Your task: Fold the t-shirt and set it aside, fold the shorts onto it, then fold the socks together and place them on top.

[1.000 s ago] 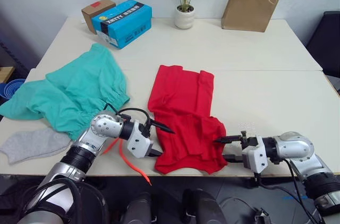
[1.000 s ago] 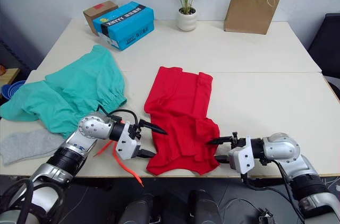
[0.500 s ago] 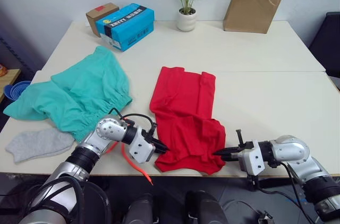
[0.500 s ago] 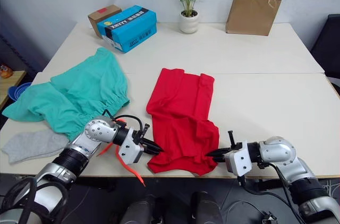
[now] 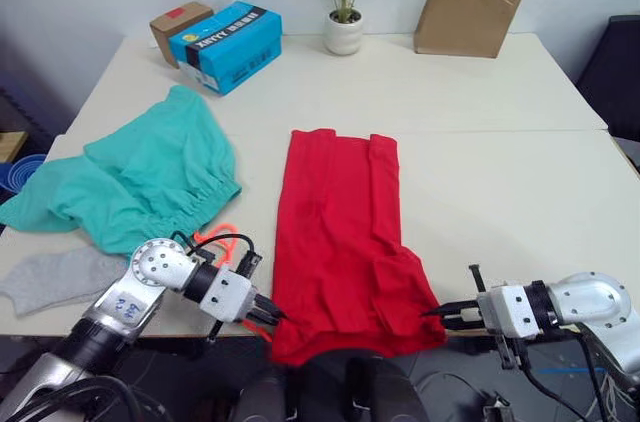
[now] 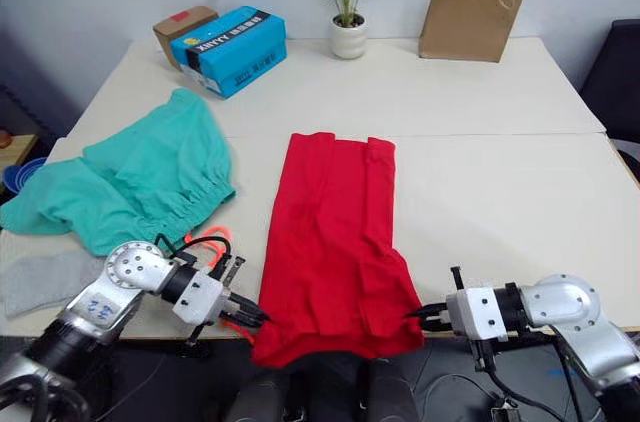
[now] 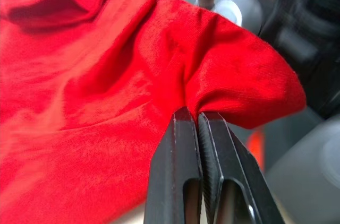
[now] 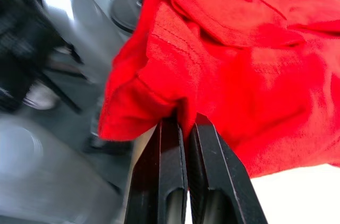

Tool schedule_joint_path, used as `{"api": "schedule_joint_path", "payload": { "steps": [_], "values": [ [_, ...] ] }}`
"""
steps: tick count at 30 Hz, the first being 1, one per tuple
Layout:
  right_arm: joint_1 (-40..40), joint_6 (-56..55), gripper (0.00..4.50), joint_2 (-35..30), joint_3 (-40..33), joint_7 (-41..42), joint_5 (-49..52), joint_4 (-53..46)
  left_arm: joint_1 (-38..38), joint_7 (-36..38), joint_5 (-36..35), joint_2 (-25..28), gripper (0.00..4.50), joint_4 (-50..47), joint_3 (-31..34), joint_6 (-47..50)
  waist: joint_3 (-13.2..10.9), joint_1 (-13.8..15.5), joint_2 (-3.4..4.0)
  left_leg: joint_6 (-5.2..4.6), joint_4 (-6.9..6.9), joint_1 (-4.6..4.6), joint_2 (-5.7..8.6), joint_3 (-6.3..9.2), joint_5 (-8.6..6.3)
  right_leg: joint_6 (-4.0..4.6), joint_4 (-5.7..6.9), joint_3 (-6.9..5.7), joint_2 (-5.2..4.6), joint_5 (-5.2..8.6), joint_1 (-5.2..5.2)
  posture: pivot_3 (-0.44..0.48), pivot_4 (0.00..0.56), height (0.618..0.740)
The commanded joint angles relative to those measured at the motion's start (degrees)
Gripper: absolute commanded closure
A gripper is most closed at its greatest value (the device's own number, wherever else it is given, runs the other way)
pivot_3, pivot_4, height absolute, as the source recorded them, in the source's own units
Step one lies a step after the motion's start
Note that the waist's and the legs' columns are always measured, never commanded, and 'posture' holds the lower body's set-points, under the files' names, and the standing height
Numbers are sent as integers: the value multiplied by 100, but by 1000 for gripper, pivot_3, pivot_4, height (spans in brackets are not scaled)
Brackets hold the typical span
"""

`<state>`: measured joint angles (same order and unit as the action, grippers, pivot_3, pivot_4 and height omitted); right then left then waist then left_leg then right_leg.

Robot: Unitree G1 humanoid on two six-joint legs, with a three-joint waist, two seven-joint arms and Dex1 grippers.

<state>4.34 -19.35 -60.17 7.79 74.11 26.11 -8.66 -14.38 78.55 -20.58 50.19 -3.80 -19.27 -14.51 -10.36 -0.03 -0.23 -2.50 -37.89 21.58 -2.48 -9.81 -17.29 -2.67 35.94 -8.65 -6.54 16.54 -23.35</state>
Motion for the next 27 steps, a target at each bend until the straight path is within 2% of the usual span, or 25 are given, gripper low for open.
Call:
{"api": "schedule_joint_path", "payload": {
  "steps": [1,7,10,13,15,19,21,23,27],
  "values": [
    [338,543,4500,-205,-426,64,332,-562,395,163,-407,462,4461,-838,324,781,-4,12,-6,20,0,0,0,0,-14,0,-3,0,0,0,0,0,150,740],
    [738,1366,4500,-265,-787,107,636,-1087,860,-71,-896,578,4461,-1697,664,1737,-6,22,-4,21,4,16,1,1,-25,-6,-14,2,0,7,-12,0,150,740],
    [590,2133,4500,-297,-1083,-49,1105,-1288,907,-363,-1370,561,4461,-1855,1045,2483,-8,14,-5,12,3,37,1,4,-19,-6,-13,-1,0,7,-30,0,150,740],
    [-425,3299,4500,-287,-1279,-293,1884,-1086,240,-1104,-2308,316,4461,-1507,1654,3766,-35,-13,-5,-8,-4,42,0,10,-3,-4,-6,-1,0,6,-33,0,150,740],
    [-1198,3807,4500,-86,-1195,-433,2035,-748,-344,-1254,-2417,93,4461,-1009,1821,4112,-63,1,-13,9,-12,53,2,18,5,1,-10,-3,0,-1,-37,0,150,740],
    [-2565,3697,4500,676,-906,-780,1323,312,-1480,-1564,-2382,-325,4461,-148,1839,4895,-66,15,-22,22,-11,62,5,35,16,6,-15,-32,0,-9,-33,0,150,740],
    [-3162,3788,4500,1063,-755,-895,1026,905,-2046,-2104,-2178,-643,4461,403,1827,5362,-70,18,-25,31,-14,81,10,34,50,-1,-3,-35,0,-13,-46,0,150,740],
    [-3771,3762,4500,1502,-544,-1005,649,1641,-2560,-2703,-1821,-1066,4461,1090,1850,5437,-71,11,-27,29,-14,92,17,33,55,-7,1,-35,0,-12,-54,0,150,740],
    [-4558,3392,4500,2167,-268,-1105,-90,2931,-3021,-3037,-1452,-1479,4461,1781,1887,5527,-74,-37,-32,21,-15,105,23,19,62,-24,7,-37,11,-20,-56,0,150,740]
  ]
}}
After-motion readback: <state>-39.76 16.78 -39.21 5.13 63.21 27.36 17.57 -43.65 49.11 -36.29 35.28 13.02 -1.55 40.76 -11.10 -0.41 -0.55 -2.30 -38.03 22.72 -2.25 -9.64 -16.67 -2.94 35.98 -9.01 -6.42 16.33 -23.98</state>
